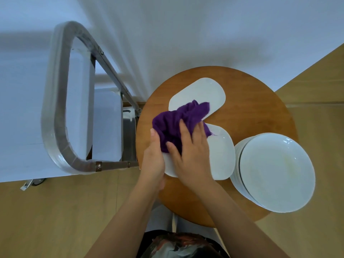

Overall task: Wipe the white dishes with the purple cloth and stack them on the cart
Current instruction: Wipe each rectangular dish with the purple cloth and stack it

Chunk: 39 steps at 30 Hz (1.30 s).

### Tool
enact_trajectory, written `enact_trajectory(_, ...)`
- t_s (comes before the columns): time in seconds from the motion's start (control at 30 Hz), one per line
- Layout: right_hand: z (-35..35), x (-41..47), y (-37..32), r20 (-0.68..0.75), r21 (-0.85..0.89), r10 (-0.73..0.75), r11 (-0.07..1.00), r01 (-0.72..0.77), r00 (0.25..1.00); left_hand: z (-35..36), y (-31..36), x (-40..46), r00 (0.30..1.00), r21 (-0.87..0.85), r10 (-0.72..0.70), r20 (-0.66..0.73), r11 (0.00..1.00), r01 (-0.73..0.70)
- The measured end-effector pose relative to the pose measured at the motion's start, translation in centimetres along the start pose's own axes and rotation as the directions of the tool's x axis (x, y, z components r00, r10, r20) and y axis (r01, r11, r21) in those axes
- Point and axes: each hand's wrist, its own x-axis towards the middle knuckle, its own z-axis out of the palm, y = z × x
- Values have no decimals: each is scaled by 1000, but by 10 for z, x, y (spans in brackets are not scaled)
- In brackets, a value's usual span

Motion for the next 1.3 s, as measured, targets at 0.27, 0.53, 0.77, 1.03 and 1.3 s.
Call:
enact_trajectory(0.27, 1, -24, -6, 35, 123, -115, 986, 110, 993, -14, 15, 21, 982, 12, 29, -185, 1000, -28)
enact_trajectory(0.53, -19, -38, 56, 74, -332, -53, 940, 75, 996, -25, 37, 25, 988, 102, 0, -152, 995, 16)
enact_trajectory(0.77, -30, -31, 61, -52, -321, -355, 891, 321, 933, -39, 50, 32, 995, 50, -93, -27, 994, 94)
enact_trajectory(1.03, -41, -28, 41, 379, 694, 212, 579, -428, 901, -39, 34, 34, 997, 281, -19, -79, 959, 40)
enact_trajectory(1.3, -36, -33, 47, 560, 721, 314, 270, -638, 767, -32, -14, 26, 901, -238, -183, 392, 926, 292)
